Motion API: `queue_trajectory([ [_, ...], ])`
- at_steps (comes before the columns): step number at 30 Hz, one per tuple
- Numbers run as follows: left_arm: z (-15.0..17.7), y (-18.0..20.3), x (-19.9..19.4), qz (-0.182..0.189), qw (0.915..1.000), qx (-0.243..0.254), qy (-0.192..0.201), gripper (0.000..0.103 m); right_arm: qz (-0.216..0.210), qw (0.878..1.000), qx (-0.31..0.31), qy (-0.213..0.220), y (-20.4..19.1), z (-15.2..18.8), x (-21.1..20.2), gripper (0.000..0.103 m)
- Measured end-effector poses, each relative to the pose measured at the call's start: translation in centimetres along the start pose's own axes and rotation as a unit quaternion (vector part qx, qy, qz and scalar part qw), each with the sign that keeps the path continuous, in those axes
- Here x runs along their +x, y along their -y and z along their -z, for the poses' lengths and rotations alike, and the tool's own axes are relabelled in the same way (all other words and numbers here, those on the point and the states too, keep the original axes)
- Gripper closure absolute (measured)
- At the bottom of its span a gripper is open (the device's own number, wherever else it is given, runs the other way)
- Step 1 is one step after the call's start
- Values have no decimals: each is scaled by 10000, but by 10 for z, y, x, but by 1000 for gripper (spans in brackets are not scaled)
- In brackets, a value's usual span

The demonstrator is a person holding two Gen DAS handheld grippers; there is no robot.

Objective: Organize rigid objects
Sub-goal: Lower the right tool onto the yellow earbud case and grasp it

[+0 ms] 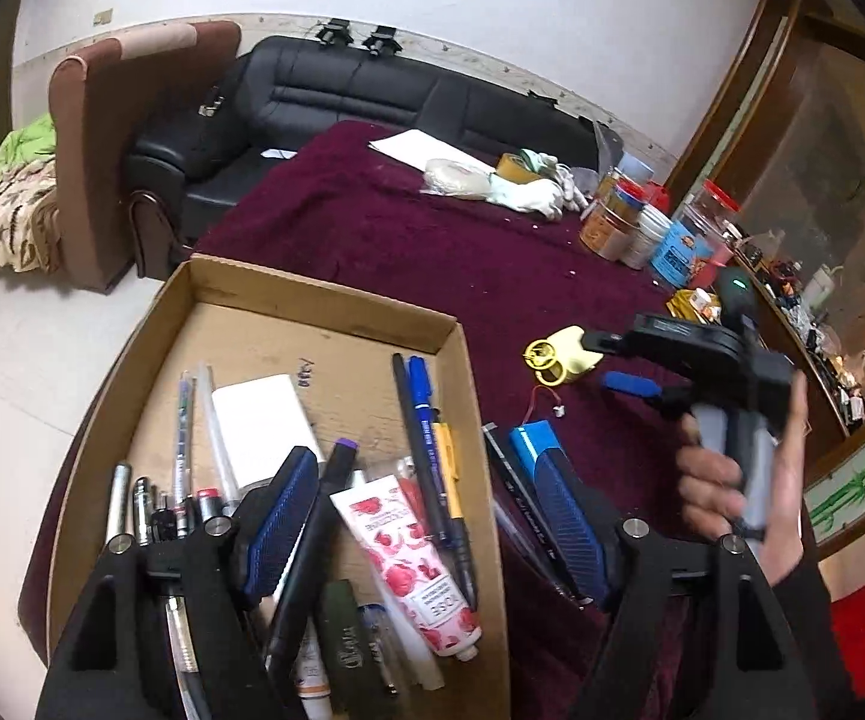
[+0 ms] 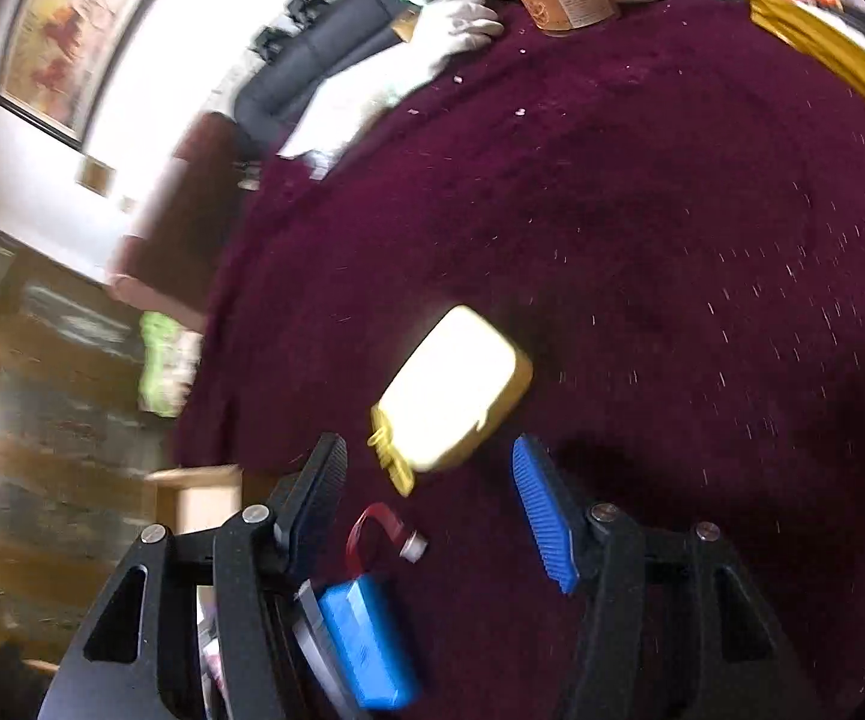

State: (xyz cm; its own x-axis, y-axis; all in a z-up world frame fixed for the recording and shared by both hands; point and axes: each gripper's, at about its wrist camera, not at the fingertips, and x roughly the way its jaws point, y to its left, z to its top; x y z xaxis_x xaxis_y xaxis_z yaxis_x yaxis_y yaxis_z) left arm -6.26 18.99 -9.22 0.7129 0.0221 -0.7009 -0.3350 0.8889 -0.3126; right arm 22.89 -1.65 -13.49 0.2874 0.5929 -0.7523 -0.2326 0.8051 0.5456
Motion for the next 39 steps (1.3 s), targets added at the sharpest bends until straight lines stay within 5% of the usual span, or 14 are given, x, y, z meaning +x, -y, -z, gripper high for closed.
queue_trajectory([
  [5, 3, -11, -6, -101, 9999, -7, 122, 25, 435, 9990, 22, -26, -21, -18, 32, 44],
  [8, 4, -16, -5, -84, 9997, -148, 147, 25, 768, 9968, -180, 103, -36, -19, 39, 31],
  [11, 2, -15, -6, -39, 9998, -168, 115, 25, 1111, 9919, -592, 170, -50, -17, 47, 29],
  [14, 0, -11, -14, -20, 9997, -152, 171, 25, 1512, 9826, -1042, 273, -52, -17, 50, 50],
  [22, 4, 17, -15, -611, 9976, 173, 265, 25, 896, 9895, -1127, 106, -12, 16, 6, 53],
  [32, 25, 74, -7, -361, 9966, 741, 60, 25, -112, 9964, -821, 191, 56, 111, -76, 54],
  [39, 22, 104, 31, 57, 9949, 730, -700, 25, 391, 9895, -959, 1012, 87, 154, -115, 53],
])
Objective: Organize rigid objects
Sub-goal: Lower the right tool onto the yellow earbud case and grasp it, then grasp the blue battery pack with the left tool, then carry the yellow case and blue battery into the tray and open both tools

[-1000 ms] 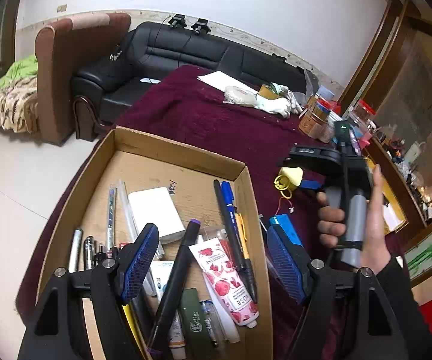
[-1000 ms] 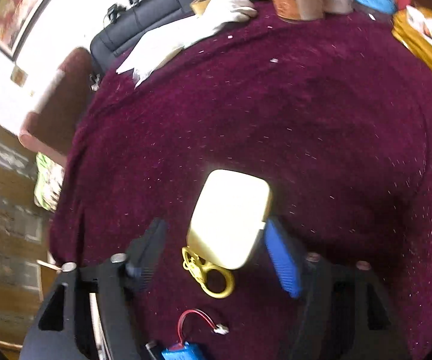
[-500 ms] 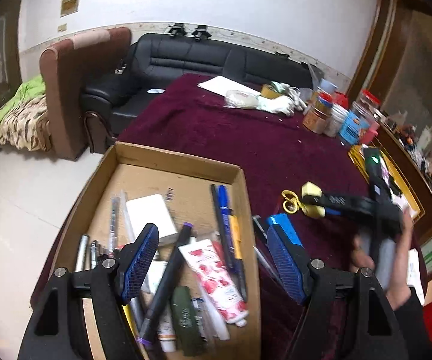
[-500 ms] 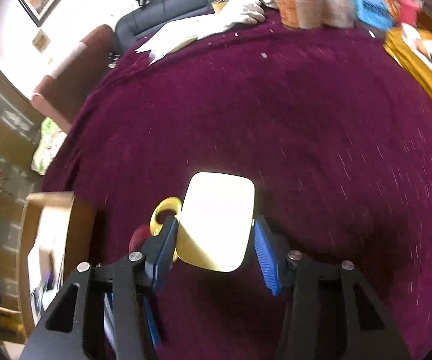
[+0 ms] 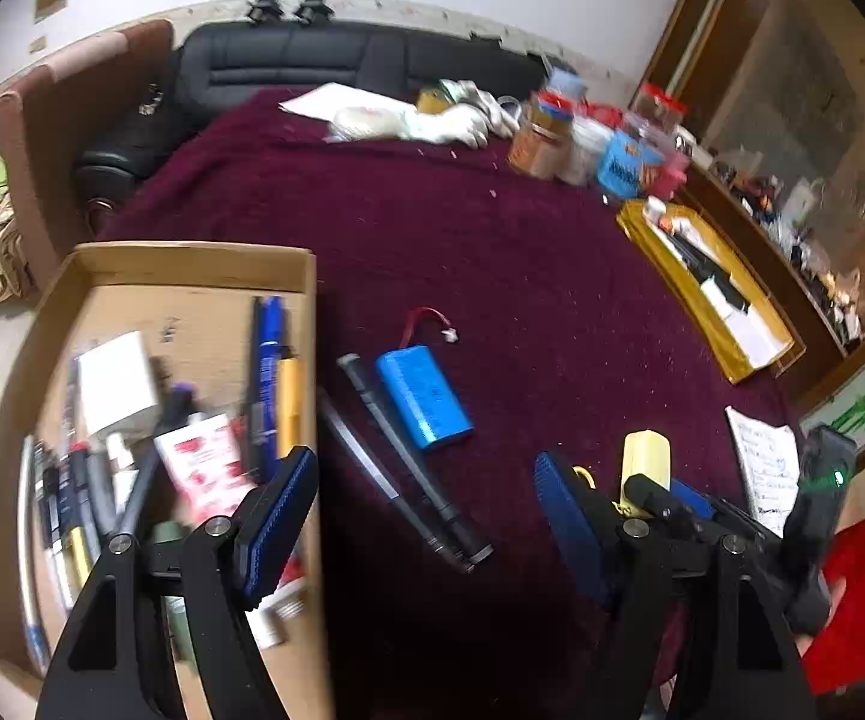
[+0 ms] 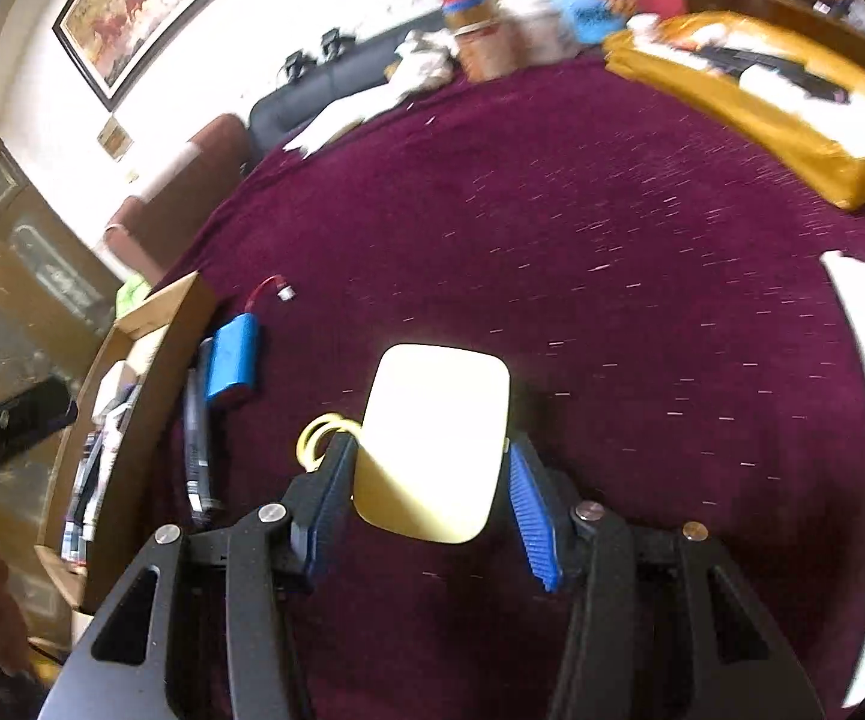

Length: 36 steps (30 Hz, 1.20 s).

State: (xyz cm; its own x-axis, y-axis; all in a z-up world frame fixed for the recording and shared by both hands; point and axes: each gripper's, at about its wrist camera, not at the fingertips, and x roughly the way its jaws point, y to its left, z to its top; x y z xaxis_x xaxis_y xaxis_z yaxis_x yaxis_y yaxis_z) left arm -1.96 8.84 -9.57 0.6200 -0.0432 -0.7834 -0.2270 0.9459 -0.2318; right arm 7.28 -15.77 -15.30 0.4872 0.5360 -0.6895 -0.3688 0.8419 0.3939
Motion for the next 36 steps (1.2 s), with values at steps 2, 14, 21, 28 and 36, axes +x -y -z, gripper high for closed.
queue_trajectory([
  [2, -11, 14, 18, 173, 9996, 107, -192, 25, -41, 10000, -15, 86, 1, 1, 3, 54],
  [14, -43, 22, 121, -770, 9910, 63, -1095, 41, -8, 9999, -71, 126, 2, 5, 1, 54],
  [21, -36, 47, 128, -1052, 9890, 403, -963, 61, 78, 9998, -138, 129, -2, 5, 1, 54],
  [28, -30, 45, 124, -645, 9921, 670, -837, 66, 371, 9983, -433, 134, -15, 8, 3, 54],
  [36, -6, 25, 65, 858, 9919, -171, -921, 66, 38, 9986, -332, 412, -11, 8, -9, 55],
])
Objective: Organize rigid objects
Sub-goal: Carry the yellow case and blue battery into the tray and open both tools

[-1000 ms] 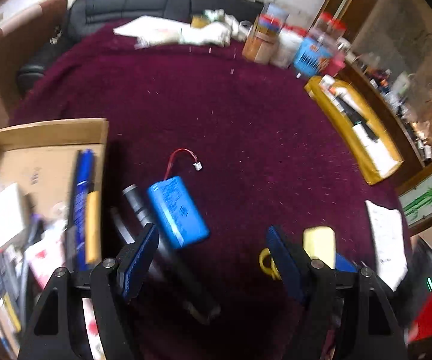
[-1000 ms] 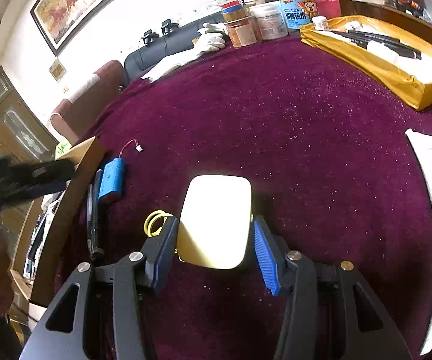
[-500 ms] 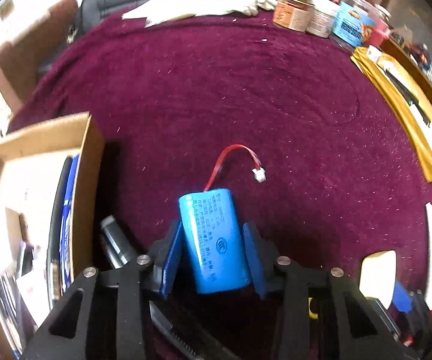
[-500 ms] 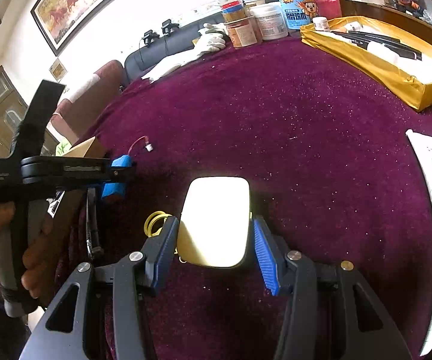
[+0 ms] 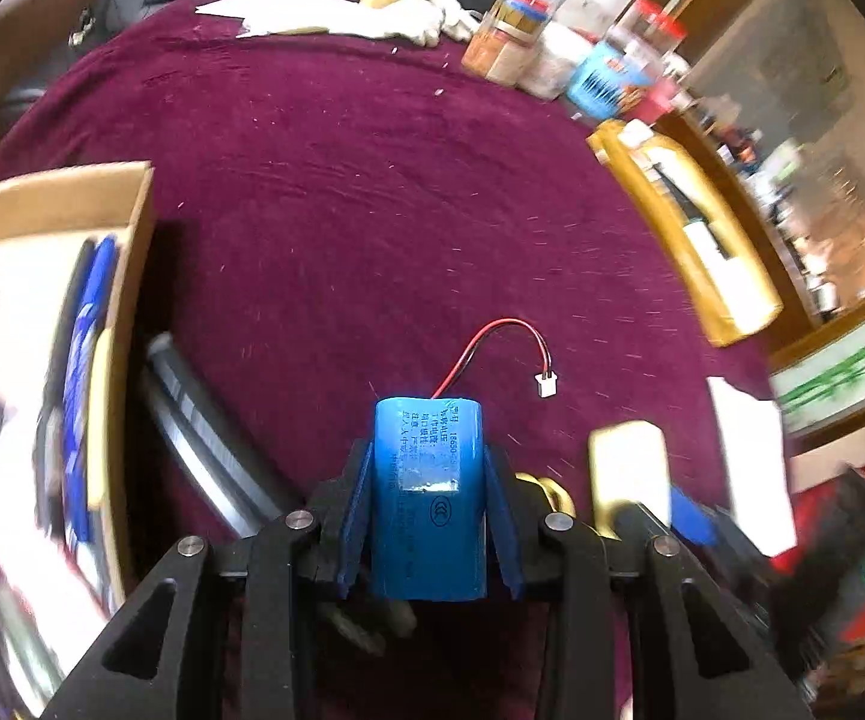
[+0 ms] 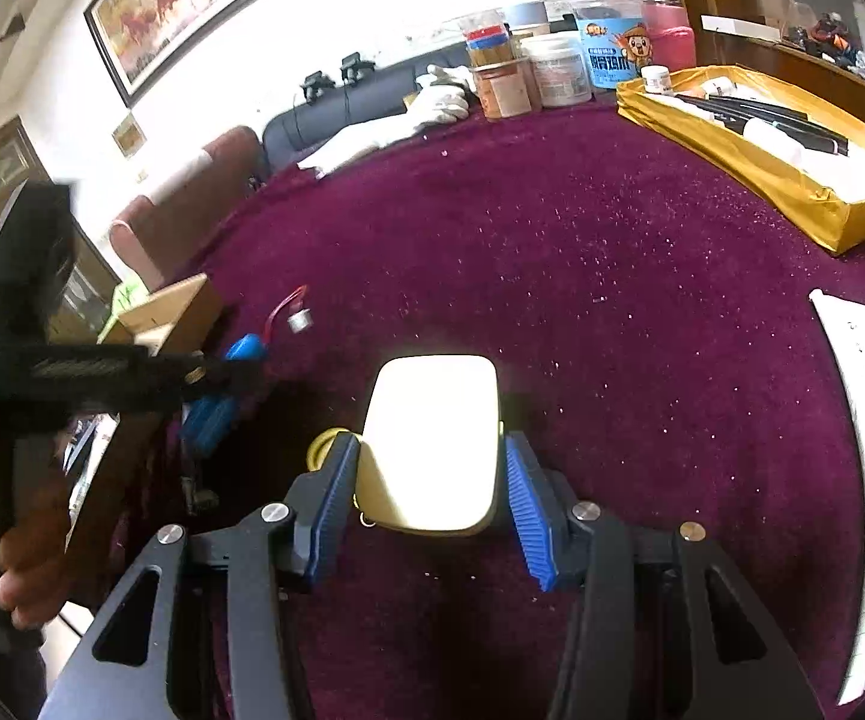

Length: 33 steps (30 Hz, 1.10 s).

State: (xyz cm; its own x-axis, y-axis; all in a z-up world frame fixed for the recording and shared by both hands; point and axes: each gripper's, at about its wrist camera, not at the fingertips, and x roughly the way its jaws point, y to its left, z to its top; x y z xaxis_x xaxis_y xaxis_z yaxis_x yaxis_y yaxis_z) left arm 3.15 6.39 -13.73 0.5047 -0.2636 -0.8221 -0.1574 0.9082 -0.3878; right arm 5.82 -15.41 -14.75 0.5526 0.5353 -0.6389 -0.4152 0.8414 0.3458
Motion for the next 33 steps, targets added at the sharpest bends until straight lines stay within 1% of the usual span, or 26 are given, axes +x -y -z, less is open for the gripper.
queue_trajectory([
  [1, 6, -1, -13, 103, 9999, -31, 94, 66, -63, 10000, 60, 8, 1, 0, -1, 55],
  [2, 13, -3, -30, 221, 9995, -72, 215, 66, -254, 9995, 171, -14, 1, 0, -3, 55],
  [4, 27, -10, -66, 328, 9985, -107, 434, 66, -732, 9966, 368, -18, -6, 0, -10, 55],
  [5, 34, -18, -87, 344, 9974, -110, 621, 66, -942, 9948, 386, -19, -13, -1, -13, 56],
  [7, 46, -37, -126, 211, 9954, -176, 922, 66, -1332, 9908, 225, 11, -40, -6, -25, 56],
  [10, 55, -69, -163, -74, 9925, -373, 1159, 66, -1785, 9838, -156, 1, -85, -15, -37, 56],
  [12, 62, -90, -178, -261, 9899, -510, 1294, 66, -2056, 9781, -328, -75, -114, -21, -38, 56],
  [15, 69, -123, -186, -623, 9857, -785, 1356, 66, -2410, 9689, -439, -341, -151, -29, -25, 56],
  [16, 72, -134, -185, -740, 9843, -884, 1337, 66, -2458, 9670, -521, -414, -165, -31, -20, 56],
  [18, 76, -152, -179, -986, 9826, -925, 1275, 66, -2417, 9665, -720, -475, -190, -31, -10, 56],
  [20, 78, -160, -167, -1378, 9789, -867, 1236, 66, -2365, 9660, -822, -649, -211, -29, 7, 56],
  [21, 80, -166, -159, -1454, 9786, -890, 1151, 66, -2341, 9658, -856, -717, -218, -26, 12, 56],
  [23, 82, -175, -144, -1325, 9816, -967, 978, 66, -2189, 9667, -955, -920, -231, -15, 32, 56],
  [24, 85, -177, -138, -1333, 9818, -987, 924, 66, -2123, 9670, -982, -1006, -234, -11, 40, 56],
  [27, 87, -181, -123, -1547, 9796, -960, 848, 66, -1969, 9676, -1018, -1208, -237, 6, 58, 56],
  [29, 88, -180, -120, -1698, 9771, -888, 926, 66, -1855, 9696, -1070, -1187, -236, 14, 62, 56],
  [30, 88, -178, -119, -1738, 9766, -866, 924, 66, -1836, 9698, -1135, -1133, -237, 13, 60, 56],
  [33, 86, -175, -116, -1800, 9756, -784, 983, 65, -1594, 9725, -1338, -1046, -242, 16, 56, 56],
])
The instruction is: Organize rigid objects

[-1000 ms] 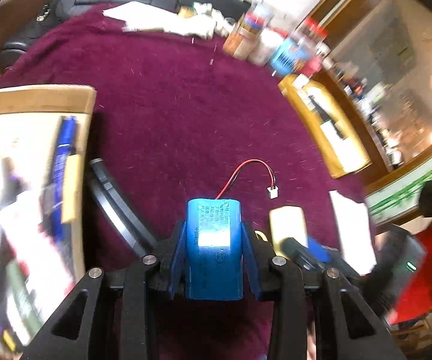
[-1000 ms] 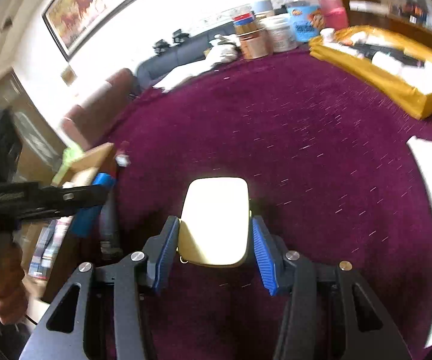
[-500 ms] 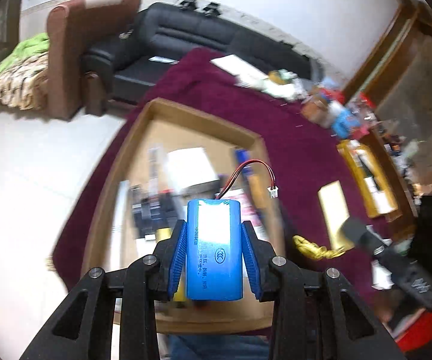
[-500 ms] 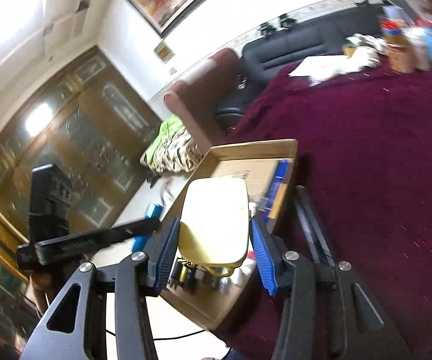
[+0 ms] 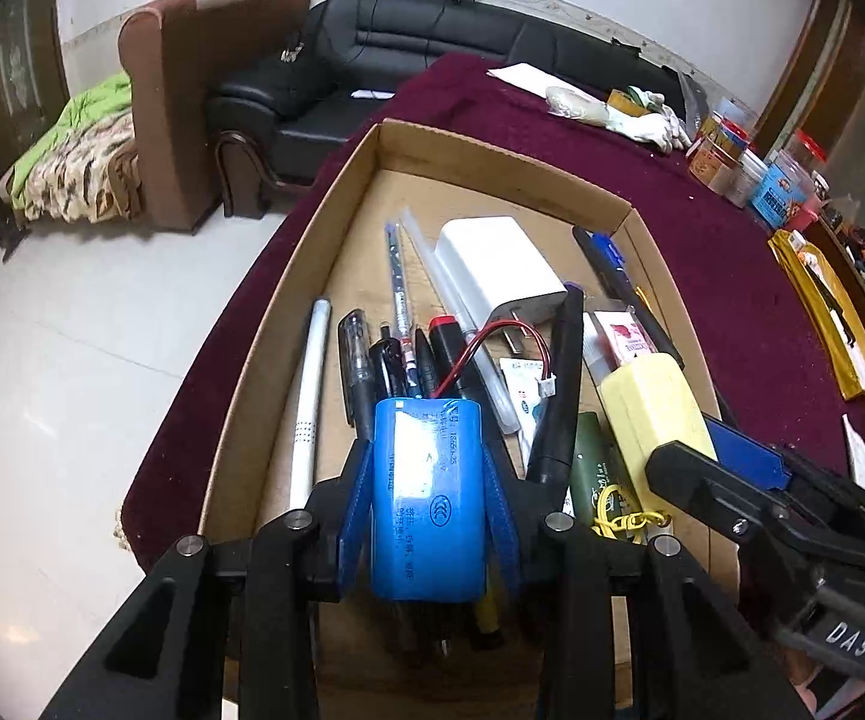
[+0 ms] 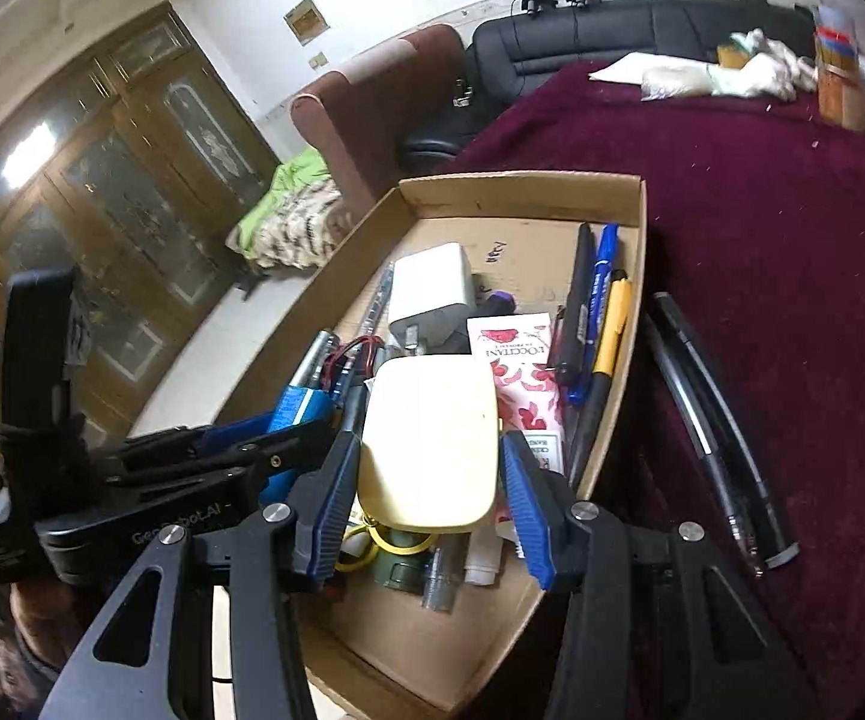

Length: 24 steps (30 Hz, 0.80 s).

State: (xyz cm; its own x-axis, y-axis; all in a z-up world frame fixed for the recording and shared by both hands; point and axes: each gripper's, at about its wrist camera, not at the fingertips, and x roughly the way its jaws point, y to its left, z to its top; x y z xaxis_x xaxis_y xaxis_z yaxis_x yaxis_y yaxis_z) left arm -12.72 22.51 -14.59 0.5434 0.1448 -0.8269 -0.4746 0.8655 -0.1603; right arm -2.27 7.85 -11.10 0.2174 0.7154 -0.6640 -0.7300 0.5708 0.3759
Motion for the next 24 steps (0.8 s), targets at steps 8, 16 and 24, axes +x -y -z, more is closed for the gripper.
queue_trajectory([
  [8, 8, 1, -3, -241, 9991, -78, 332, 27, 293, 9988, -367, 145, -9, 13, -12, 40],
  [16, 23, 20, -36, -614, 9941, 137, 888, 6, 461, 9983, 10, 345, 2, 19, -45, 37],
  [24, 29, 40, -57, -1099, 9829, 312, 1447, 1, 564, 9980, 138, 257, 4, 23, -53, 36],
])
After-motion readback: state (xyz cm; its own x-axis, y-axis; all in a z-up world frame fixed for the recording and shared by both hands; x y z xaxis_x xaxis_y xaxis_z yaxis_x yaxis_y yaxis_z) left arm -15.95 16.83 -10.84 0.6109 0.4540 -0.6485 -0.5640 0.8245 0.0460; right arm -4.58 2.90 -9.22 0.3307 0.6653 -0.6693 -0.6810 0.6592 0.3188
